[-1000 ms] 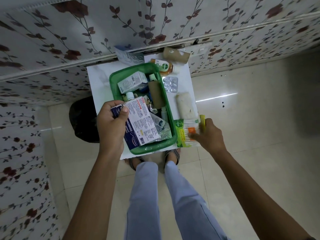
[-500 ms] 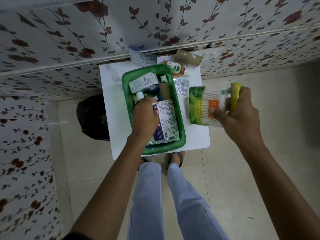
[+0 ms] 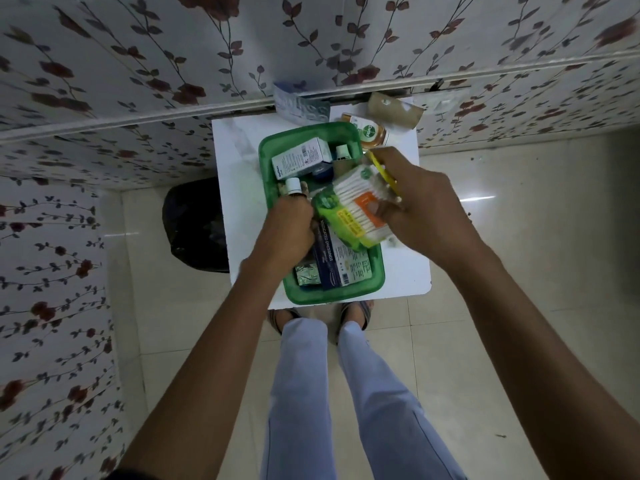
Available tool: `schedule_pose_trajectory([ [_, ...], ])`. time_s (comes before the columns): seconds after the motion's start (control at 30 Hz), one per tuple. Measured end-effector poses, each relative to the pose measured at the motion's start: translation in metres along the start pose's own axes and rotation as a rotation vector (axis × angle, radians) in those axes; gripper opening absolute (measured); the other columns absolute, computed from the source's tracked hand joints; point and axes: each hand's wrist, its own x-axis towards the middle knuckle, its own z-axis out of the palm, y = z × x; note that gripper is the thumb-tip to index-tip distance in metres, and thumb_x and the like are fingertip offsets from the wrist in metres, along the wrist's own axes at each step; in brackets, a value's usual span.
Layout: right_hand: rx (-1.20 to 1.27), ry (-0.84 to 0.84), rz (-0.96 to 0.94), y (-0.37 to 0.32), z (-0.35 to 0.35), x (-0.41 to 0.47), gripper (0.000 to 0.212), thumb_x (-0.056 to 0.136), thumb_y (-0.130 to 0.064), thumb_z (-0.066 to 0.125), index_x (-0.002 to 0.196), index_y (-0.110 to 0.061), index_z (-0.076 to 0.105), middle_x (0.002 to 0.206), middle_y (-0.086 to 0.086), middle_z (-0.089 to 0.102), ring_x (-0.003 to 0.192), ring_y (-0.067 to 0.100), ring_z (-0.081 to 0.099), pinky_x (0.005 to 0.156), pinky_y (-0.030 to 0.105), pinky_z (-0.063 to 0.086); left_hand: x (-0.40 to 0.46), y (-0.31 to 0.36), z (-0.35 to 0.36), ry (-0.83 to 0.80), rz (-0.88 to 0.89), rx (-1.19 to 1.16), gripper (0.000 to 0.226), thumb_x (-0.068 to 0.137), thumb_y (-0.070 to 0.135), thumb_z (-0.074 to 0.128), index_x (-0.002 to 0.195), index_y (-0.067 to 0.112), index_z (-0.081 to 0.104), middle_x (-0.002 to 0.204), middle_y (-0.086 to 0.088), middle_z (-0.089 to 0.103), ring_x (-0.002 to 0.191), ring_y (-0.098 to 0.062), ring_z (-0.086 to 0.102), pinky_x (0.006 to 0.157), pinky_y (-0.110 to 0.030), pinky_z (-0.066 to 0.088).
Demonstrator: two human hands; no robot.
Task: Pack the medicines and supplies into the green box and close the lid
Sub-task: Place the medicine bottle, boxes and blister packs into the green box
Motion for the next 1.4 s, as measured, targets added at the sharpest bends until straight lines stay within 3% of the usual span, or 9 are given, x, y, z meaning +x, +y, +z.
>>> schedule_pose_trajectory([
  [0.1,-0.070,-0.139,-0.065,-0.006,-0.004,0.018,0.057,0.080,-0.011,0.064,0.132,-0.024,0.046,0.121,0.012,0.064,0.107,0.035,0.058,0.087,0.036,0.046,-0.011,-0.011,-0.022,0.206,-0.011,-0.335,0.047,0.079,-0.017,0.042,0.119,0.002,0.059,0.105,-0.003,0.063,0.090,-0.008,0.062,0.076,-0.012,0.048],
  [0.2,-0.235,-0.366,-0.215,-0.017,0.000,0.037,0.057,0.080,-0.007,0.062,0.131,-0.028,0.049,0.126,0.008,0.060,0.113,0.030,0.054,0.092,0.034,0.042,-0.015,-0.029,-0.032,0.489,-0.074,-0.556,0.043,0.085,-0.010,0.034,0.117,0.006,0.059,0.103,-0.006,0.064,0.085,-0.013,0.066,0.087,-0.031,0.055],
  [0.37,-0.622,-0.661,-0.334,-0.030,0.051,0.041,0.050,0.086,-0.011,0.055,0.134,-0.025,0.045,0.131,0.007,0.053,0.118,0.027,0.050,0.090,0.039,0.047,-0.018,-0.028,-0.027,0.489,-0.156,-0.589,0.031,0.087,-0.001,0.041,0.108,0.008,0.063,0.094,-0.001,0.065,0.074,0.004,0.062,0.082,-0.021,0.053],
  [0.53,-0.723,-0.331,-0.341,-0.016,0.081,0.027,0.051,0.083,-0.007,0.050,0.132,-0.011,0.037,0.120,0.011,0.061,0.115,0.032,0.048,0.093,0.041,0.036,-0.018,-0.016,-0.016,0.490,-0.149,-0.559,0.026,0.088,0.007,0.049,0.110,0.010,0.062,0.098,-0.002,0.067,0.090,-0.009,0.063,0.085,-0.018,0.049],
  [0.73,0.008,0.293,0.023,0.033,0.044,0.015,0.024,0.081,-0.002,0.055,0.102,-0.009,0.062,0.101,0.013,0.067,0.090,0.029,0.061,0.079,0.040,0.051,-0.018,-0.012,-0.008,0.537,-0.134,-0.510,0.029,0.086,0.013,0.048,0.110,0.012,0.063,0.110,-0.006,0.068,0.106,-0.019,0.061,0.094,-0.040,0.051],
  [0.93,-0.072,0.018,0.540,0.095,0.063,0.014,0.062,0.080,-0.029,0.067,0.128,-0.002,0.038,0.122,0.023,0.056,0.110,0.041,0.053,0.090,0.043,0.045,-0.017,-0.010,-0.008,0.563,-0.153,-0.542,0.027,0.086,0.014,0.048,0.107,0.012,0.065,0.107,-0.001,0.068,0.102,-0.018,0.062,0.090,-0.040,0.052],
  [1.1,-0.091,0.243,0.530,0.075,0.052,0.010,0.040,0.085,-0.021,0.060,0.117,0.002,0.047,0.116,0.024,0.056,0.102,0.039,0.055,0.082,0.042,0.046,-0.020,-0.012,-0.011,0.602,-0.149,-0.556,0.026,0.086,0.014,0.047,0.106,0.012,0.065,0.104,0.006,0.064,0.097,-0.016,0.063,0.083,-0.031,0.052],
  [1.2,0.313,0.466,0.444,0.033,0.023,0.005,0.045,0.083,-0.022,0.064,0.121,-0.008,0.044,0.111,0.008,0.058,0.095,0.024,0.057,0.076,0.039,0.054,-0.022,-0.010,-0.014,0.683,-0.110,-0.643,0.023,0.088,0.012,0.049,0.105,0.008,0.064,0.101,-0.001,0.068,0.095,-0.007,0.063,0.089,-0.026,0.051],
  [1.4,0.436,0.020,0.218,-0.034,0.040,0.021,0.034,0.092,-0.021,0.053,0.125,-0.014,0.051,0.113,0.004,0.067,0.099,0.020,0.063,0.083,0.031,0.052,-0.013,0.001,-0.022,0.427,-0.105,-0.840,0.036,0.086,0.022,0.060,0.122,0.024,0.052,0.095,-0.001,0.067,0.087,-0.002,0.065,0.083,-0.024,0.052],
])
